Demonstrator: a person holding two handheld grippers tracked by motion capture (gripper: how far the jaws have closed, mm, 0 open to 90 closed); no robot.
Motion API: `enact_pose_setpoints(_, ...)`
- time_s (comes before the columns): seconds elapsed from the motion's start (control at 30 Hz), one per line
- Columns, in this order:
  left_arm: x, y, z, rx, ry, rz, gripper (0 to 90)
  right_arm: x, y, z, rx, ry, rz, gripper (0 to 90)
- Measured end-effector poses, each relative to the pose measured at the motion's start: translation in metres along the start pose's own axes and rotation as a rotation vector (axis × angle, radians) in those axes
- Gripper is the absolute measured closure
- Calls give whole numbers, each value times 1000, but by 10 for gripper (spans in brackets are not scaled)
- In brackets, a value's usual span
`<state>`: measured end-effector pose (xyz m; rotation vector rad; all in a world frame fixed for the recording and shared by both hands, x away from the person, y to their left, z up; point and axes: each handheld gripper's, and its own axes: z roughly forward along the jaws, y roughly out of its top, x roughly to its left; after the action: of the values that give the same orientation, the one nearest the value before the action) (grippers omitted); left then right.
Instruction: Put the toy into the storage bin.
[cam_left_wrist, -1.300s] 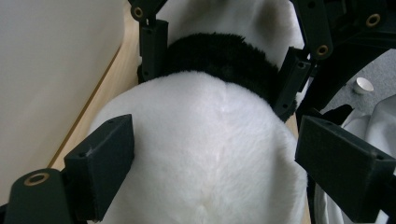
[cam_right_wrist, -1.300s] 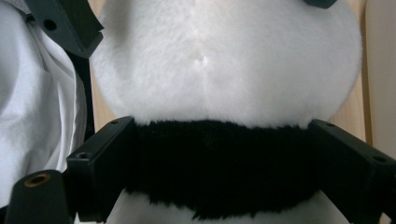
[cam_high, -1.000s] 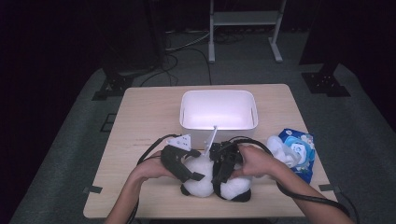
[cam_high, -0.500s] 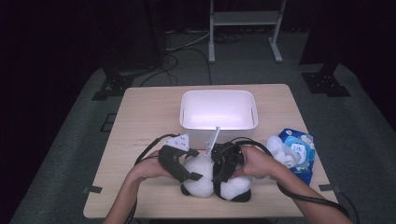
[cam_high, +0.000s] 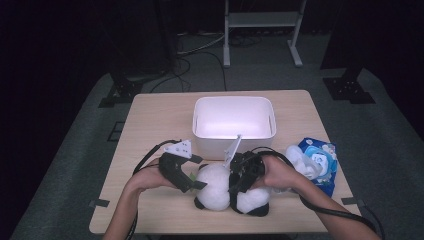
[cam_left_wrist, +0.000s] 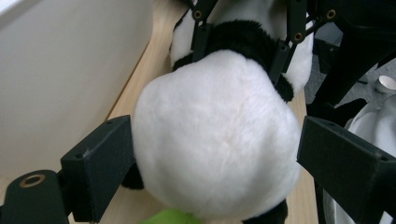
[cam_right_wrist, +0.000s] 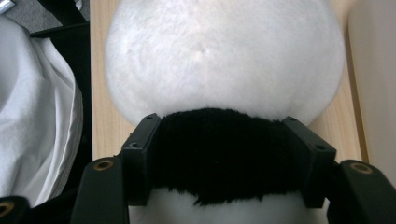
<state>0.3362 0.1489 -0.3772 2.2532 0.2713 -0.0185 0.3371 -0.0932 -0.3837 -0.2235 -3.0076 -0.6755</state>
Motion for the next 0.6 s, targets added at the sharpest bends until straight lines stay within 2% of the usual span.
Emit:
enact_pose_setpoints(0.37,5,-20,-14,18,44,-23,92,2,-5,-5,-58,-8,-22,451)
enact_pose_setpoints(0.6,10,-33,-20,25,67,-53,92,4,-7,-11,-63,-12,-30,475)
